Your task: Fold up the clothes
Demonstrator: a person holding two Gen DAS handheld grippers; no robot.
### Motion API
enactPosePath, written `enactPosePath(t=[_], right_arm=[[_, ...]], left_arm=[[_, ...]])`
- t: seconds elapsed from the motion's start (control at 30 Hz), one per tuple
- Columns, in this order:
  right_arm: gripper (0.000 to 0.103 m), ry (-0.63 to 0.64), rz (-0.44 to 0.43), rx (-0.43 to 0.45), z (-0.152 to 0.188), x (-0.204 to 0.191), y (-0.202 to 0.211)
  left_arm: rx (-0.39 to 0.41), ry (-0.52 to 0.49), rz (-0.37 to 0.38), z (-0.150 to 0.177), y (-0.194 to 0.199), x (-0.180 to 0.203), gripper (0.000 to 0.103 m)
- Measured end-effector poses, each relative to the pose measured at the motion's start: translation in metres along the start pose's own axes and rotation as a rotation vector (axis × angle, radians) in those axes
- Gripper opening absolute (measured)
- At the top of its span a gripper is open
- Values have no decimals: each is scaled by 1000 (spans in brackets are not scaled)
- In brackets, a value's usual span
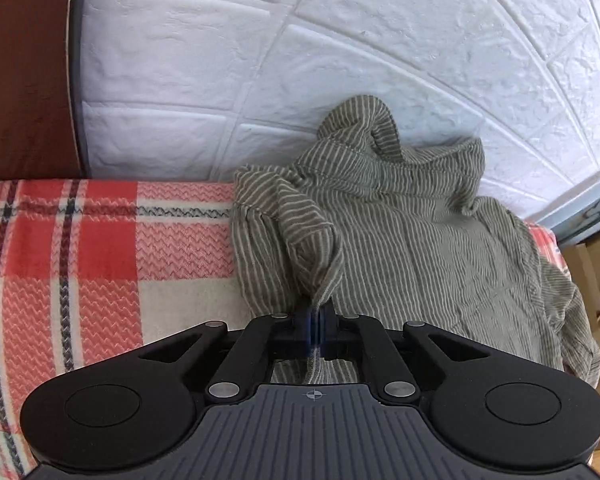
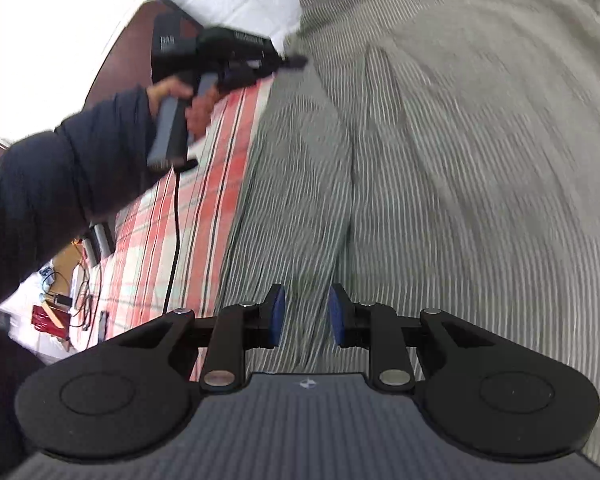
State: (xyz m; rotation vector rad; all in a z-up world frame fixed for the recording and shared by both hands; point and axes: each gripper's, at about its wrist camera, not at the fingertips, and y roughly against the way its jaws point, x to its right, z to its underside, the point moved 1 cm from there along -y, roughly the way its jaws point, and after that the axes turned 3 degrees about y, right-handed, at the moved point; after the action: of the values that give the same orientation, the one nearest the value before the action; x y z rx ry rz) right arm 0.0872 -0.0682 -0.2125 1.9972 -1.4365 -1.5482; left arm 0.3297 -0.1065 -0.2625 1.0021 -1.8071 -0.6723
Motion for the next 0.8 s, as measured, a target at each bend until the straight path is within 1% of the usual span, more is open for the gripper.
enactPosePath(t=[0.07, 0.13, 0.23, 0.33, 0.37, 0.4, 0.43, 0.47, 0.5, 0.53, 0.57, 0.67, 0.77, 0.8], right_arm=[[31, 20, 12, 22, -15, 1, -6], [33, 36, 25, 46, -30, -2, -13], [33, 66, 25, 62, -48, -1, -21], [34, 94, 24, 73, -63, 0, -29], [34, 98, 22, 75, -66, 0, -32], [35, 99, 20, 77, -70, 1, -34], [35, 99, 16, 78, -75, 3, -36], [35, 100, 11, 77, -79, 3, -38], [35, 102, 6, 73, -82, 3, -43], [35, 106, 3, 69, -86, 2, -47], [35, 113, 3, 64, -89, 1, -52], [35, 123, 8, 57, -98, -1, -67], [35, 120, 24, 37, -100, 1, -78], [32, 109, 27, 23, -101, 4, -82]], left_arm=[[5, 13, 4, -2, -1, 1, 8], [16, 34, 12, -6, 6, 1, 27], [83, 30, 11, -15, 29, 2, 36], [128, -14, -14, -26, 52, 9, 37], [125, -41, 4, -28, 58, 16, 37], [115, -83, 38, -28, 62, 24, 37], [92, -140, 69, -24, 63, 34, 37], [63, -206, 82, -17, 62, 44, 37], [35, -278, 70, -9, 57, 53, 37], [10, -341, 33, -2, 50, 59, 37], [-10, -383, -4, 3, 40, 62, 37], [-43, -385, -77, 9, 16, 53, 37], [-64, -348, -121, 11, -5, 39, 37], [-65, -344, -132, 13, -11, 36, 39]])
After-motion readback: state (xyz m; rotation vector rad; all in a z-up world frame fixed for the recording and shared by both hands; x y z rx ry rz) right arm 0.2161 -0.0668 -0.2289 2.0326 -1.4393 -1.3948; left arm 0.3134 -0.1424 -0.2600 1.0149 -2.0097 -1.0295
